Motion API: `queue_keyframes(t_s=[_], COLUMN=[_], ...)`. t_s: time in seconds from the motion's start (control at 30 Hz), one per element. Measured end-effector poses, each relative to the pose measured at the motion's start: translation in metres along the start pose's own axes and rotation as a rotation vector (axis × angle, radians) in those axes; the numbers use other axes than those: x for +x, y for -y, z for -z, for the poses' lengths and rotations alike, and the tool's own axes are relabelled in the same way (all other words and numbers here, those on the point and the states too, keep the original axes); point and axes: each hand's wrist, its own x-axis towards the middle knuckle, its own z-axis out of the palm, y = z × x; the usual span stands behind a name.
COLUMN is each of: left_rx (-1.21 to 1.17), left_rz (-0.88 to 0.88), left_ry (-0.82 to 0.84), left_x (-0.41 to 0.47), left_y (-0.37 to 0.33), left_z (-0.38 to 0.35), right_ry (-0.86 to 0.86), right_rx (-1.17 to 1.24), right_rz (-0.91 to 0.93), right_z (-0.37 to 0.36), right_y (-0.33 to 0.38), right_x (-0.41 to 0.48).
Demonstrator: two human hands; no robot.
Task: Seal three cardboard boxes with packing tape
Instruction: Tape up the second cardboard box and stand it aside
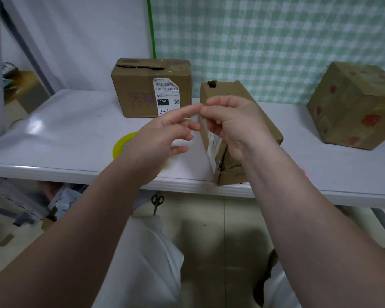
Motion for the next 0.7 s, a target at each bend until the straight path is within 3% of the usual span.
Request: queue_keyframes(t_s=[0.37, 0.53, 0.7], left_rx=[0.468, 0.577, 0.494], left_rz=[-0.110, -0.104, -0.134], left_ry=[-0.183, -0.213, -0.195], left_x=[-0.004, 0.010, 0.019], left_y=[0.021, 0.032, 0.029], left_z=[0.043, 0.026, -0.002], right_ry=[-0.023, -0.054, -0.074], right_rx=[-0.278, -0.418, -0.657], right_rz=[0.027, 0.128, 0.039], right_z=[-0.051, -0.020, 0.037], right_y=[-0.027, -0.005, 0.020], right_x=[0.012, 0.007, 0.003])
